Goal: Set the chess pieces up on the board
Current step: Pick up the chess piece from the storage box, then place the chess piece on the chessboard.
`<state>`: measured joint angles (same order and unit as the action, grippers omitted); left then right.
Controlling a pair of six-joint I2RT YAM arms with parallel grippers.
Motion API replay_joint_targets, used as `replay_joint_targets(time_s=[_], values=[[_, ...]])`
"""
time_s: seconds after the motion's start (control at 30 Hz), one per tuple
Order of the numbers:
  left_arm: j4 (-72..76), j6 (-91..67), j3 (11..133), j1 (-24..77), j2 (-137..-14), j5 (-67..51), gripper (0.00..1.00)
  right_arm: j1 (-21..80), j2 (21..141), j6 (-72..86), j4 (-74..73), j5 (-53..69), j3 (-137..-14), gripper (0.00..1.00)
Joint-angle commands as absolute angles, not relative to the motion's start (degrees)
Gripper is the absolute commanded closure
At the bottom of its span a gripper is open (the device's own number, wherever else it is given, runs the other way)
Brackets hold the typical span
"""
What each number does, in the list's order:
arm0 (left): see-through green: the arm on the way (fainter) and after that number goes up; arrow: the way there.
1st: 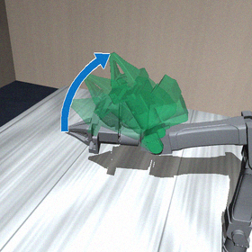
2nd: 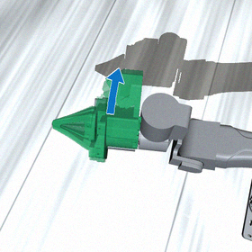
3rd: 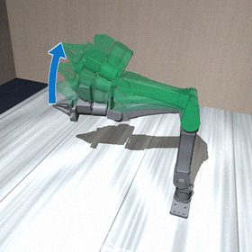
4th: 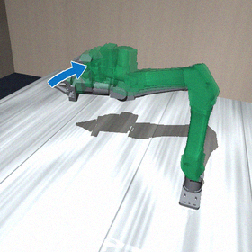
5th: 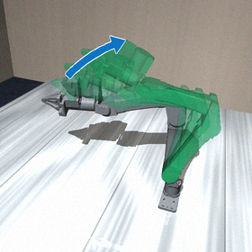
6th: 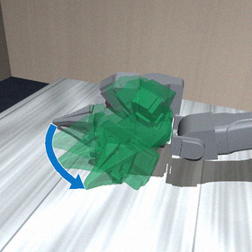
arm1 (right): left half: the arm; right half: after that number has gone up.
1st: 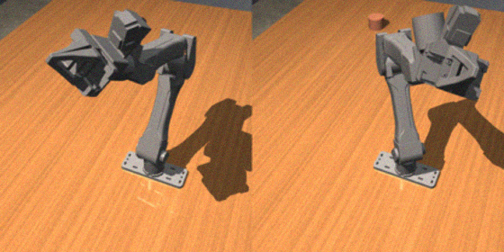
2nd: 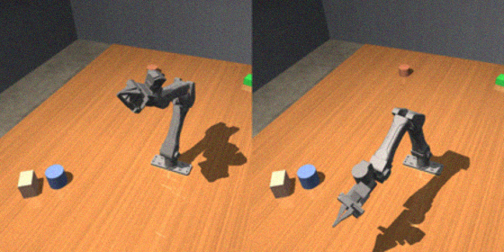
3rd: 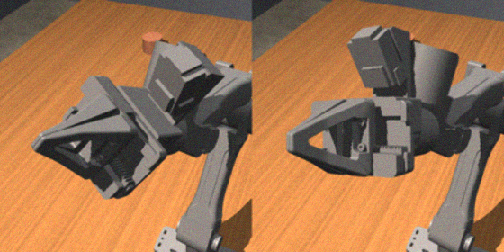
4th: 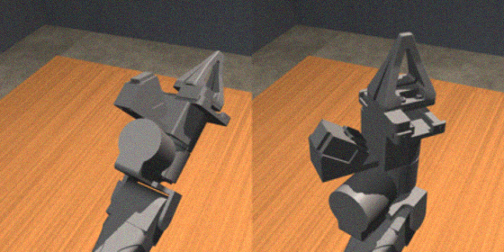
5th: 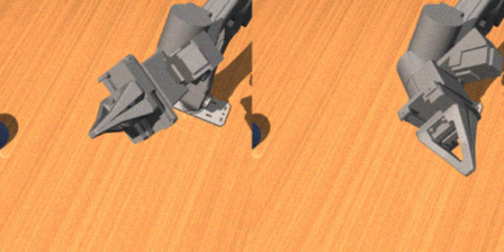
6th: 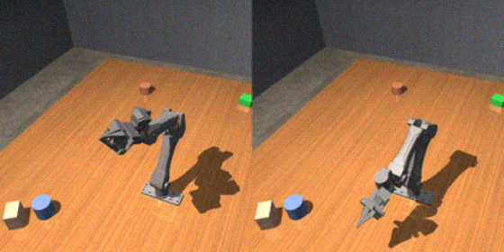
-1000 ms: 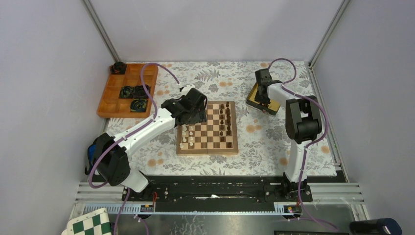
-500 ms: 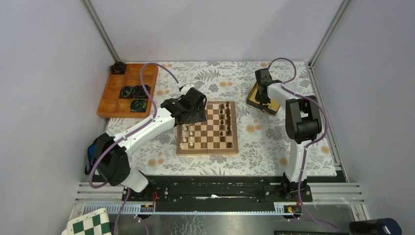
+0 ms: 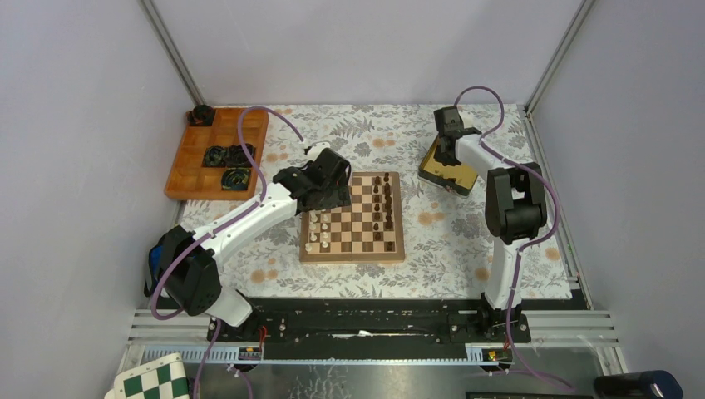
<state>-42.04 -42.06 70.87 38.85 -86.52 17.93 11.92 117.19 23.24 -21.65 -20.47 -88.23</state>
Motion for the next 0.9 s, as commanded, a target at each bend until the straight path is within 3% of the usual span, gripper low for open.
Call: replay_joint_targets(time_s=[0.0, 0.47, 0.87], values=[[-39.56, -41.92, 70.24, 38.44, -85.93, 17.87, 0.22, 11.69, 112.69, 21.72, -23.32, -21.49, -90.66, 1.0], [-39.46, -43.34, 70.23, 38.47, -85.59, 17.09, 0.22, 14.88, 101.85, 18.82, -27.19, -17.2, -86.53, 1.0], [-40.46, -45.28, 69.1, 38.17, -83.36, 17.06, 0.22, 33.96, 83.87, 19.37, -30.47, -19.48, -73.05, 1.0]])
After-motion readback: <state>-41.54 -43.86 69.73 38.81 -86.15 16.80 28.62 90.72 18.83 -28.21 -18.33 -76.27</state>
